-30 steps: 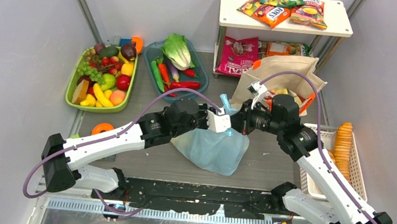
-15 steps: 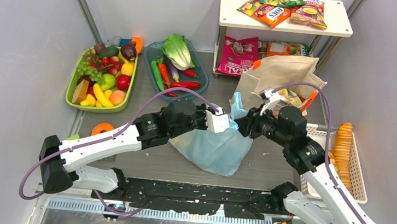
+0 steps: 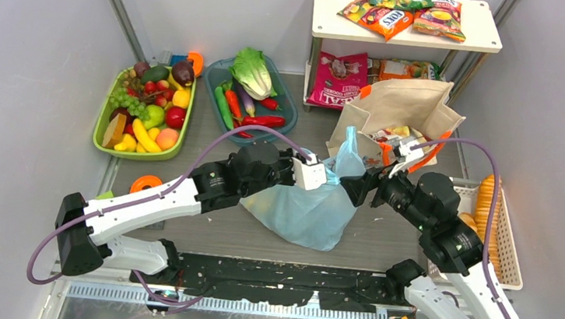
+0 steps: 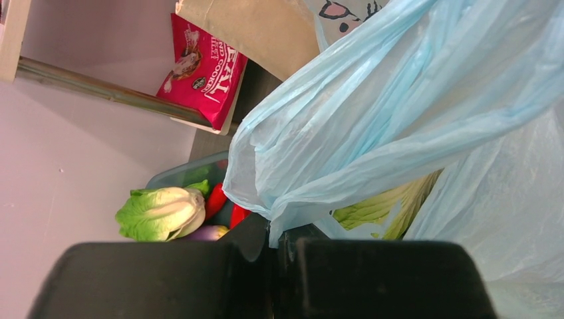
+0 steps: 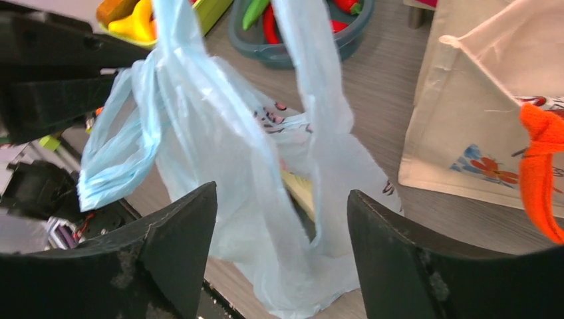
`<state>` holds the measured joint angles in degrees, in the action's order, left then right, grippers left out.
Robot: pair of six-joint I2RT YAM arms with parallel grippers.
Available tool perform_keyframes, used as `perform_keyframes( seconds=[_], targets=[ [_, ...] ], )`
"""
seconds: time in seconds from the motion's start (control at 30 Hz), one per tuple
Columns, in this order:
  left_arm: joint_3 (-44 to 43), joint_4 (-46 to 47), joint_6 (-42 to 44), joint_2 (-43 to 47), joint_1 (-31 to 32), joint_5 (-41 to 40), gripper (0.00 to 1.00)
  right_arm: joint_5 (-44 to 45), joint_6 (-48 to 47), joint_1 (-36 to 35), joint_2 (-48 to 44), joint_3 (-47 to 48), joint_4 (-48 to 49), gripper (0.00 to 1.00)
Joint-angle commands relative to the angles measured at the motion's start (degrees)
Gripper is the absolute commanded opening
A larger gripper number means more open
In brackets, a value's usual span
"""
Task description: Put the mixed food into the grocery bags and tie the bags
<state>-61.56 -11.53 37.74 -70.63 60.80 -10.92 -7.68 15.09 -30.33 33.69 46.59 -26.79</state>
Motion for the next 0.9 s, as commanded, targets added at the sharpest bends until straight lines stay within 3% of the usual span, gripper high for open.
perform_keyframes(
  seconds=[0.0, 0.13, 0.23, 0.4, 0.53, 0.6, 0.63, 0.7, 0.87],
  targets=[
    [-0.28, 2.72, 0.45, 1.56, 0.45, 0.11, 0.00, -9.14, -3.40, -0.26, -0.73, -1.21, 0.04, 0.84],
    [-0.53, 2.74, 0.50, 1.87, 0.49, -0.07, 0.00, -15.86, -0.56, -0.26, -0.90, -3.83, 6.25, 0.90],
    [-0.65, 2.53, 0.45, 2.16, 0.47, -0.07, 0.00, -15.14, 1.21, -0.26, -0.73, -4.99, 9.21, 0.91],
    [-1.17, 2.14, 0.59, 2.23, 0.56, 0.20, 0.00, -12.46, 3.14, -0.22, 1.71, -5.00, 12.30, 0.81],
    [-1.78, 1.52, 1.02, 1.63, 0.88, 0.11, 0.00, -10.84, 5.21, -0.26, 2.46, -5.21, 15.44, 0.63],
    [-2.05, 1.45, 1.37, 1.31, 1.22, -0.25, 0.00, -10.16, 5.50, -0.26, 2.48, -5.27, 16.25, 0.42],
    [-2.19, 1.43, 1.57, 1.07, 1.35, -0.43, 0.00, -10.09, 5.44, -0.26, 2.62, -5.17, 16.33, 0.21],
    [-2.73, 1.22, 1.99, 0.45, 1.60, -0.80, 0.00, -10.50, 5.08, -0.26, 3.01, -4.87, 15.84, 0.07],
    [-5.02, 0.50, 2.45, -1.60, 2.36, -1.35, 0.00, -13.14, 3.80, -0.24, 3.07, -4.84, 15.22, 0.06]
  ],
)
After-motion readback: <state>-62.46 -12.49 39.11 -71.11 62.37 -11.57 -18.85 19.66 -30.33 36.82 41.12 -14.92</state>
